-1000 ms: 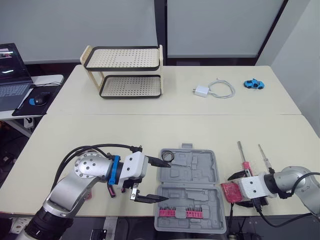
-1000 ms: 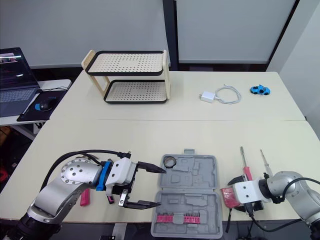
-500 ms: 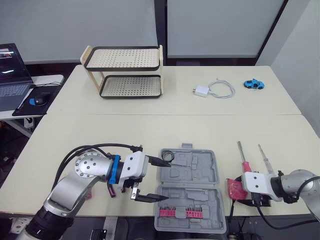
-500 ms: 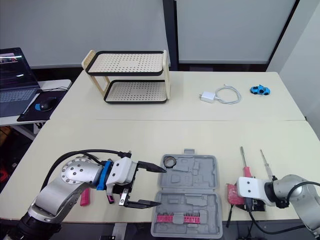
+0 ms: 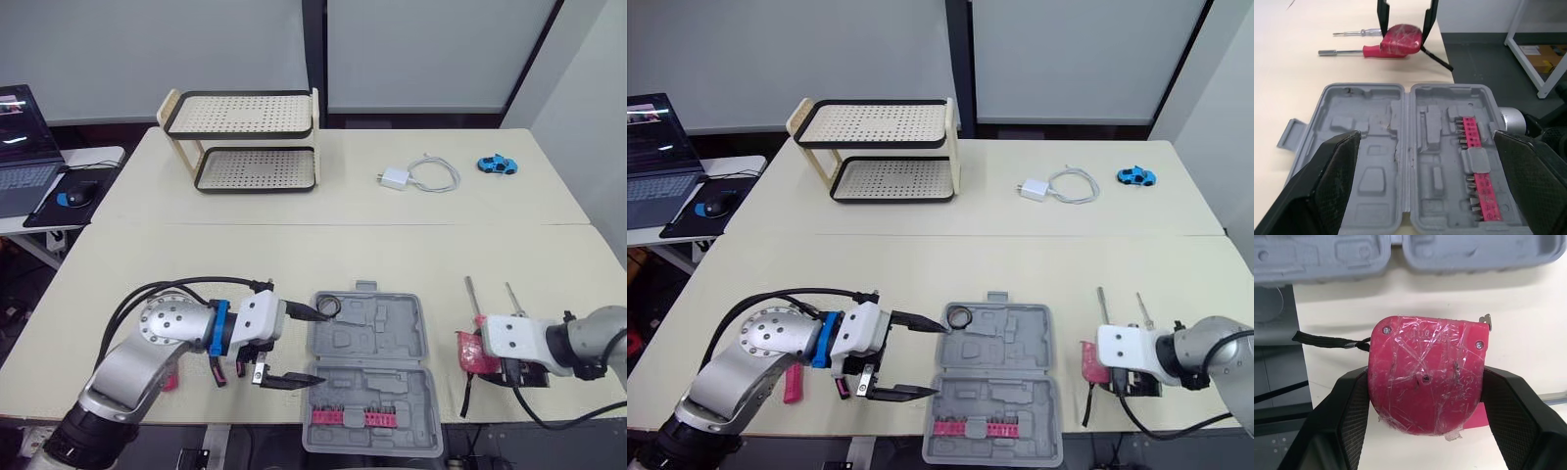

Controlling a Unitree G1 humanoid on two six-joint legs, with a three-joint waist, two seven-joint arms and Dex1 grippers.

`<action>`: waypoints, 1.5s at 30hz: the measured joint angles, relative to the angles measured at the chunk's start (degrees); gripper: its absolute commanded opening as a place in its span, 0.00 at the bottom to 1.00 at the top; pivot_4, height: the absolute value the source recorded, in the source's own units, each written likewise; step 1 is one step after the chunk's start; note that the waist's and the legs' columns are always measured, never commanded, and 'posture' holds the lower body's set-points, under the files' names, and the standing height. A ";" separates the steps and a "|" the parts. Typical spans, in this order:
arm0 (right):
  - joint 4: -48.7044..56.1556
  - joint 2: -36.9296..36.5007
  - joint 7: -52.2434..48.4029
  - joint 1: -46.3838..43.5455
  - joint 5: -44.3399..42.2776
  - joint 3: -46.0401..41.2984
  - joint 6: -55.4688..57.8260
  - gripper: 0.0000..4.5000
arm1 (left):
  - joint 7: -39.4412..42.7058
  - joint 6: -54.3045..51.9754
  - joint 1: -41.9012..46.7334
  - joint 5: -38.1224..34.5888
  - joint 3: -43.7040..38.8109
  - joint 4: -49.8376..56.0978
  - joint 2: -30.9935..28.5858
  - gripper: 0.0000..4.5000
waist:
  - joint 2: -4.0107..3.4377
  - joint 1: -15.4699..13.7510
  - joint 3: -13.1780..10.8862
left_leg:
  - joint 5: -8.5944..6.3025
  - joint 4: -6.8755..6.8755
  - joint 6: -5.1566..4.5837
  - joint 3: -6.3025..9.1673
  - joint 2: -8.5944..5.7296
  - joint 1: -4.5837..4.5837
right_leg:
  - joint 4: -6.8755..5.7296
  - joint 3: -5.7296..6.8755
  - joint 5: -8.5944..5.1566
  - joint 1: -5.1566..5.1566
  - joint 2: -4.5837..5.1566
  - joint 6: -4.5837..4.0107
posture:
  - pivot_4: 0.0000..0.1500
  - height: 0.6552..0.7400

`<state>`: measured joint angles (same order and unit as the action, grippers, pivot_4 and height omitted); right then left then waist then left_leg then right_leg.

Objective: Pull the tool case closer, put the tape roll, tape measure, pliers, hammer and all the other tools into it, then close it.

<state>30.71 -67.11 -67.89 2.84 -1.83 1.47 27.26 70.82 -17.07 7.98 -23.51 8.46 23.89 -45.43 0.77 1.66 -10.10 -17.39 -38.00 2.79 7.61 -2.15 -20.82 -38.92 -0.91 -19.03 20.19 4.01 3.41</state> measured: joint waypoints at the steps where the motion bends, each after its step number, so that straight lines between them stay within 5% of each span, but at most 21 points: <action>1: 1.44 -0.04 -0.47 -1.99 -0.66 0.29 2.10 0.69 | -0.19 -0.34 -0.05 -0.10 -0.34 -0.14 -0.30 1.00 | 0.00 0.00 0.00 | 0.00 0.00 0.00 0.01 0.02 0.00 | 0.00 0.01 0.00 0.00 0.00 0.00 | 1.00 1.00; 8: 2.94 1.66 -2.63 -20.43 -0.85 12.34 11.89 0.69 | -2.13 -3.05 1.41 -0.37 -1.57 -1.86 -0.46 1.00 | 0.01 0.00 -0.01 | 0.00 0.00 0.00 0.03 0.04 -0.05 | 0.03 0.03 0.00 0.05 0.03 0.00 | 1.00 1.00; 21: -17.06 15.54 -7.36 -41.26 11.39 33.91 6.35 0.69 | -3.80 -4.17 2.38 0.55 -1.33 -2.38 -0.46 1.00 | 0.01 0.10 -0.02 | 0.10 0.01 0.18 0.04 0.03 -0.11 | -0.02 -0.01 0.00 0.23 0.04 0.00 | 1.00 1.00; 45: -31.99 25.30 -9.17 -44.53 19.34 37.84 -1.26 0.69 | -4.52 -3.73 0.98 1.73 -0.90 -2.22 -0.12 1.00 | -0.01 0.14 -0.03 | 0.14 0.02 0.24 0.04 -0.03 -0.15 | -0.06 -0.03 0.01 0.33 0.04 -0.01 | 1.00 1.00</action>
<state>-1.28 -41.81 -77.06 -41.69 17.50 39.31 26.00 66.30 -20.80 8.96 -21.79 7.55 21.68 -45.55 0.75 1.80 -10.13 -17.25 -37.98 3.04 7.65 -2.18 -20.97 -38.97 -0.94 -19.02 20.51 4.05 3.40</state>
